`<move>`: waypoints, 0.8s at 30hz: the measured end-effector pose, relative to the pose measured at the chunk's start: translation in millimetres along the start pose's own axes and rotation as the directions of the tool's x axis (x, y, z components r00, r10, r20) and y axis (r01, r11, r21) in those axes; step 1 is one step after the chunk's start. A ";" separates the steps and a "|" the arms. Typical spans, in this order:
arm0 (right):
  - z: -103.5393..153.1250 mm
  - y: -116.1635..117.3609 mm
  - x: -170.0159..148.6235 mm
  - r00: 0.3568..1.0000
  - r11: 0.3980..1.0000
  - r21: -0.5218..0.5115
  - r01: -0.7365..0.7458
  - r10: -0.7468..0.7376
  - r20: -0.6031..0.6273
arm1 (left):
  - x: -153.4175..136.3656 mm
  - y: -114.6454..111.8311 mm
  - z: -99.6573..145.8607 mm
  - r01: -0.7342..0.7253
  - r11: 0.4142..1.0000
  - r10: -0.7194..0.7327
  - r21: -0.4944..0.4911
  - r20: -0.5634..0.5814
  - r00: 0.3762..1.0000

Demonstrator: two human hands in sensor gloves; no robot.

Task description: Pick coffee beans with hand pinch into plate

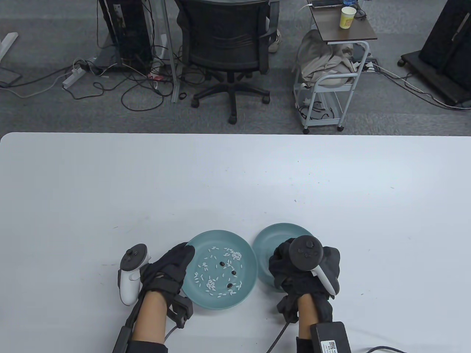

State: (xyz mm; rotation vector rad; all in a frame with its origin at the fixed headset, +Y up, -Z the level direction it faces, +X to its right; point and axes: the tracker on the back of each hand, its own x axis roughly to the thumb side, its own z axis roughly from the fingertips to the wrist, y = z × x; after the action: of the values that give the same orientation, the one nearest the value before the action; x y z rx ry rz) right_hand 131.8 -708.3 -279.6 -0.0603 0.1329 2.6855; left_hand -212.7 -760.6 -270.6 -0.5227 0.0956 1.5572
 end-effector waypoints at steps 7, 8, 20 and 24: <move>-7.6 20.2 -1.7 0.987 0.987 0.070 -0.142 0.147 -0.062 | 0.0 0.1 -0.6 0.010 1.000 -0.010 -0.003 0.001 1.000; -8.5 23.0 -0.7 0.985 0.985 0.078 -0.154 0.159 -0.064 | -0.1 0.4 -0.4 0.011 1.000 -0.011 -0.001 -0.001 1.000; -8.9 36.2 9.4 0.945 0.937 0.154 -0.313 0.324 -0.051 | 0.1 -0.2 -0.2 0.022 1.000 -0.022 -0.002 -0.001 1.000; -8.0 34.6 6.2 0.955 0.948 0.163 -0.272 0.287 -0.072 | 0.5 -0.4 0.0 0.029 1.000 -0.029 0.001 0.000 1.000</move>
State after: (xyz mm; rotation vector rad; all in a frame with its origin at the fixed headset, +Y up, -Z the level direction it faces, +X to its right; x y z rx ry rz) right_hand 111.2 -737.4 -285.1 -0.1305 0.4028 2.9462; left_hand -212.2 -760.1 -270.7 -0.5211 0.0879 1.5284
